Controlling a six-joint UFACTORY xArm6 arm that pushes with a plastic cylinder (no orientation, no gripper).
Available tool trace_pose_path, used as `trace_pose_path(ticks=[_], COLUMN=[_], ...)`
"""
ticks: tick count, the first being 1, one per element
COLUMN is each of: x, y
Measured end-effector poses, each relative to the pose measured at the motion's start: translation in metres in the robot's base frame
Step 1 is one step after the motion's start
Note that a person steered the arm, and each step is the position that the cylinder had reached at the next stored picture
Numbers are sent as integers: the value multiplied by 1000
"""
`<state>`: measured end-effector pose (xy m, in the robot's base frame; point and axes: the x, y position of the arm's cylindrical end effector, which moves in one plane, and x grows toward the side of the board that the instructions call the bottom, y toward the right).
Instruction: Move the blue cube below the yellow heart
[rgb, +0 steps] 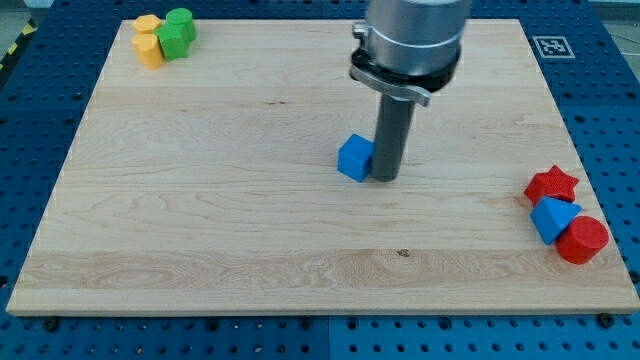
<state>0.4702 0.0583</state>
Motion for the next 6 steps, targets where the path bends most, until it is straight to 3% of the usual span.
trace_pose_path(ticks=[6], x=[-77], y=[-154])
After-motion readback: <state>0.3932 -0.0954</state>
